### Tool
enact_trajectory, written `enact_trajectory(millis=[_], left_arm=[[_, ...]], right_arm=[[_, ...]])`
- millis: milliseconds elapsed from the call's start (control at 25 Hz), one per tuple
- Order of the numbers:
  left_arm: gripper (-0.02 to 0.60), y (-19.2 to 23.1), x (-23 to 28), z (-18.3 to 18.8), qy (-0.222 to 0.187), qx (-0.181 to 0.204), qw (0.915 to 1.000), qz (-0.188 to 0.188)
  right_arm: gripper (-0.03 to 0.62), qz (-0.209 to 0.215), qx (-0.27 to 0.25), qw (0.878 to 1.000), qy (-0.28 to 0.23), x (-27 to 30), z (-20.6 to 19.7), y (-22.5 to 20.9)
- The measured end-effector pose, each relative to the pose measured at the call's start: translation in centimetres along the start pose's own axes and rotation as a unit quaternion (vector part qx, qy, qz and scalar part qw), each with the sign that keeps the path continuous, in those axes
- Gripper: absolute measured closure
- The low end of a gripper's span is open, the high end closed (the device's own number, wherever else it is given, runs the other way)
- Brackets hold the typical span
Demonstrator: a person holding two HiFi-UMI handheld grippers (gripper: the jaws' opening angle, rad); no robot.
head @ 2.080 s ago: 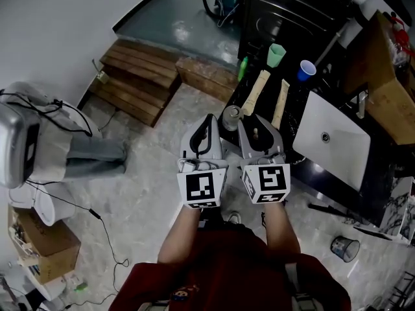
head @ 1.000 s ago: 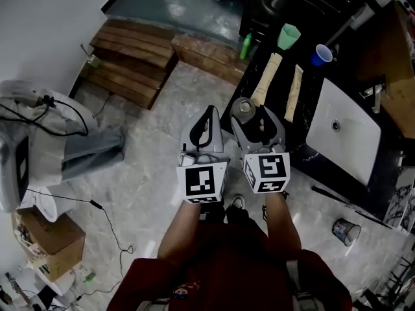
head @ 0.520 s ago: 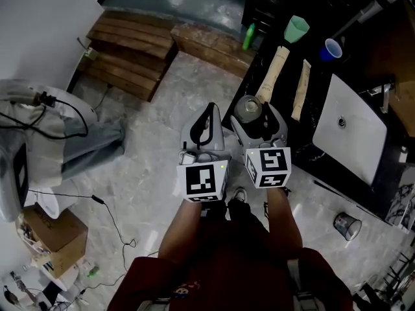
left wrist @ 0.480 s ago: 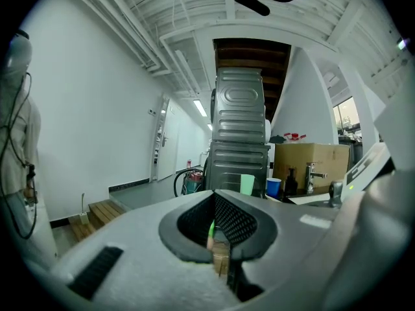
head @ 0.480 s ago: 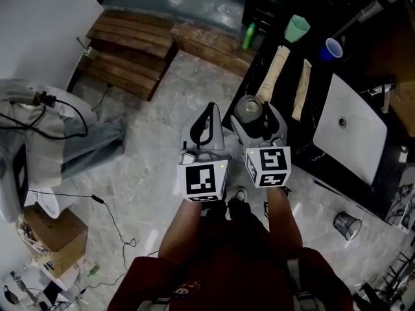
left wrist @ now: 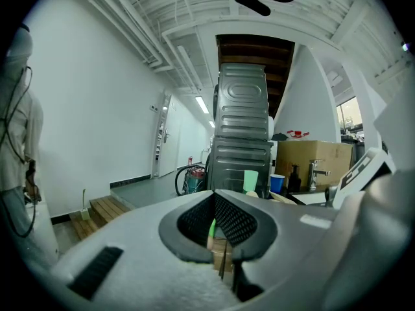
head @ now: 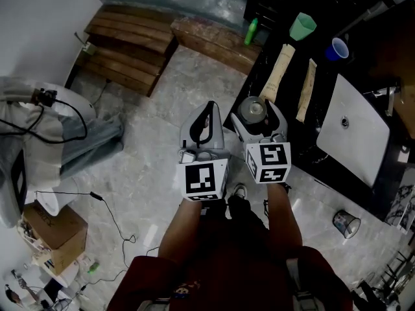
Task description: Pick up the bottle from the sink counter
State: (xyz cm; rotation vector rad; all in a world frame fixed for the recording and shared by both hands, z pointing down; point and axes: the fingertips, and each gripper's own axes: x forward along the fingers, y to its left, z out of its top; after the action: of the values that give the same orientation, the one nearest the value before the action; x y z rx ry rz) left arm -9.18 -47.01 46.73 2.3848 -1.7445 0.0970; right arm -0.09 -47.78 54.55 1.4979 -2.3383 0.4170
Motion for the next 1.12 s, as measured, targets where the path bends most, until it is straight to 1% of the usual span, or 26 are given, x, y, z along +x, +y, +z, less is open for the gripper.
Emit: enact_trajectory(millis=[320,560,720,800,1120], left_arm=[[0.578,0.3,0.2,-0.3,0.002,-0.005,1.0000,-0.001],[0.578,0.8,0.1,-0.3,0.001,-0.006,1.0000,0.003],[0.578,0.8,0.0,-0.5,0.009,-0.003,1.0000,0.002],[0.578,0.8,0.0,-0.5,0.008,-0.002,1.0000,0.002],[0.578,1.0,-0.3,-0.4,0.006,-0.003,1.0000,0.001]], right_arm=[[0.200,-0.005,-0.005,1.000,0.004,0.5,0.0,-0.1],[0.226,-0.011,-0.014,1.000,0.005,0.7,0.1,-0.1],[0.240,-0.013,-0.026,1.000,0.009,0.8,0.0,0.0],[0.256,-0.014,-0.031,0.999,0.009,0.8,0.0,0.0],[0.258,-0.018,-0.031,0.999,0.004,0.9,0.0,0.1]])
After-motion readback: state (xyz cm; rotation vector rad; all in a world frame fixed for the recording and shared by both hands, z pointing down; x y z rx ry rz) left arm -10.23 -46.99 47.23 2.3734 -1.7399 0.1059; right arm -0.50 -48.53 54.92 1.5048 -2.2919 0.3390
